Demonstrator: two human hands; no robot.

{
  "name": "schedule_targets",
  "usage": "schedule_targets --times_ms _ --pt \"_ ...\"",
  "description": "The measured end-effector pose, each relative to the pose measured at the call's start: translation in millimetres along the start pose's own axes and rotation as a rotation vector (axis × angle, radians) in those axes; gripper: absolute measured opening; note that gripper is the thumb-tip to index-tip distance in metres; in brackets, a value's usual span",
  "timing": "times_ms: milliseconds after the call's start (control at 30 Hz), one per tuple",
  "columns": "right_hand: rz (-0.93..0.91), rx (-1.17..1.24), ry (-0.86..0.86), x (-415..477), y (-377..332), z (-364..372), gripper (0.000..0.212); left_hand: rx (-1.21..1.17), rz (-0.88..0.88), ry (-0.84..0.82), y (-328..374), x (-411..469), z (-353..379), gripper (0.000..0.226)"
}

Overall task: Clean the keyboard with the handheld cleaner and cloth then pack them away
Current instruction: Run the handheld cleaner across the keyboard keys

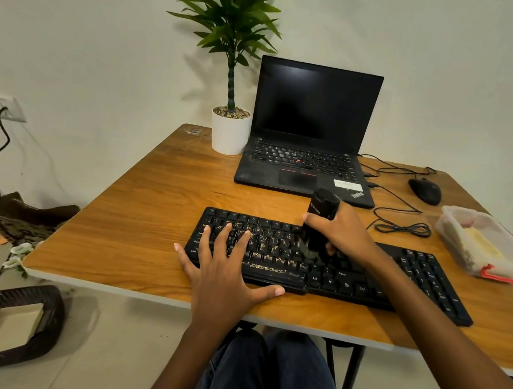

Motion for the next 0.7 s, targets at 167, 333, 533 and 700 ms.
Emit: schedule_targets --times_ms 167,333,533,700 --pt "0.012 0.044 -0.047 -2.0 3.4 6.3 0.021 -0.009 0.000 0.004 -0.4 0.0 -0.1 0.109" --pt "0.023 0.053 0.019 7.9 4.7 -0.7 0.026 -0.014 0.002 -0.006 0.2 -0.7 0.0 0.109" --pt "0.021 -0.040 0.085 13.9 -2.3 1.5 0.030 -0.002 0.003 0.000 0.6 0.1 -0.5 0.108" --pt "0.034 -0.016 -0.140 -2.6 -6.3 16.2 0.030 -0.011 -0.007 0.004 -0.8 0.0 0.0 0.110"
Point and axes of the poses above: each hand's wrist, its own x-axis towards the middle knuckle, its own z-axis out of the palm, y = z × x, the point moved 10 cm from there along x, towards the middle knuckle, and after that the axes turned 9 degrees about y, right-handed, at the moved point
